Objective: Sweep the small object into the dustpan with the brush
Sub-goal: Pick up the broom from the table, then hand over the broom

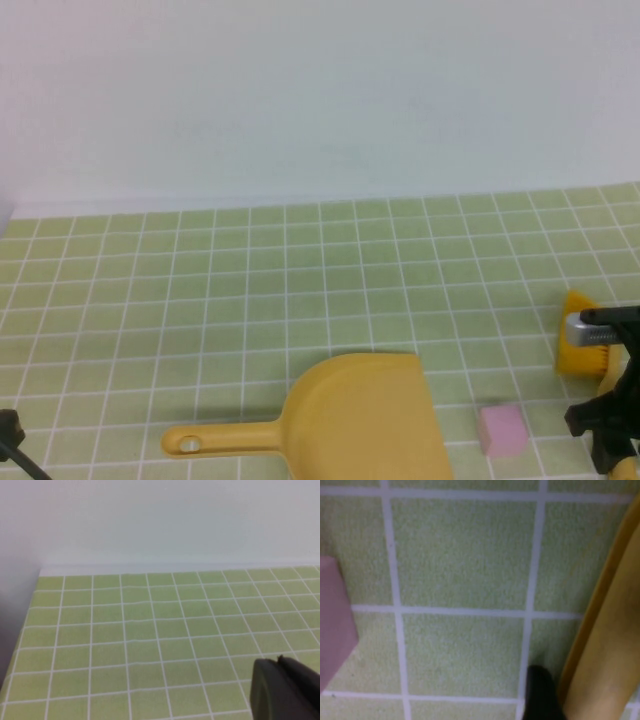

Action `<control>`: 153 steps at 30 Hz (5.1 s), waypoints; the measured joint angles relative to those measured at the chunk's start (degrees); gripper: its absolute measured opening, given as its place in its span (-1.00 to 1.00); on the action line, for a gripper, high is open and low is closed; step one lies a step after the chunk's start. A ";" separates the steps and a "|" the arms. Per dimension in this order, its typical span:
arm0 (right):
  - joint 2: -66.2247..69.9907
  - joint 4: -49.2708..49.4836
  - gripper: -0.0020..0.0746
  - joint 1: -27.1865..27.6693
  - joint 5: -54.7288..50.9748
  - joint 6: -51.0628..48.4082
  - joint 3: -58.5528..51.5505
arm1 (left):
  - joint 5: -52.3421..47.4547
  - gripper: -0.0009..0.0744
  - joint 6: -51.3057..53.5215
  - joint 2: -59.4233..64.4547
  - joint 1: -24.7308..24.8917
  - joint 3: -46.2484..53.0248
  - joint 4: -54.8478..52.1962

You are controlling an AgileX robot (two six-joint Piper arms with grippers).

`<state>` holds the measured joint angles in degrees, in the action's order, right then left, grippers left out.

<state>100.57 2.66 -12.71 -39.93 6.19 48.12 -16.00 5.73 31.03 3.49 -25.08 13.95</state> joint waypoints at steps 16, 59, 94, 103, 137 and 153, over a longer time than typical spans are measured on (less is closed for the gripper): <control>0.68 -4.72 -0.46 0.00 -8.88 -0.22 5.35 | -4.20 -0.98 2.16 0.00 0.00 -0.10 14.81; -12.54 10.74 -0.46 -42.99 -13.41 -7.84 34.74 | -26.24 0.34 30.95 6.95 0.00 -1.29 79.26; -8.53 11.78 -0.46 -47.64 -8.81 -13.18 37.68 | -25.31 -0.98 32.51 6.95 0.00 -1.19 79.67; -8.53 13.64 0.10 -47.64 -6.25 -11.78 37.68 | -25.96 -0.98 32.55 6.95 0.00 -1.19 79.67; -19.26 67.56 0.26 -28.83 -17.85 -55.96 10.02 | -40.24 -0.98 32.65 6.95 0.00 -1.19 83.54; -16.83 77.57 0.21 -28.83 -21.70 -62.96 9.11 | -41.60 -0.98 35.37 6.95 0.00 -1.19 91.02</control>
<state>83.75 80.23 -41.54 -61.64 -56.77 57.22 -57.60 41.11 37.98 3.49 -26.27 104.97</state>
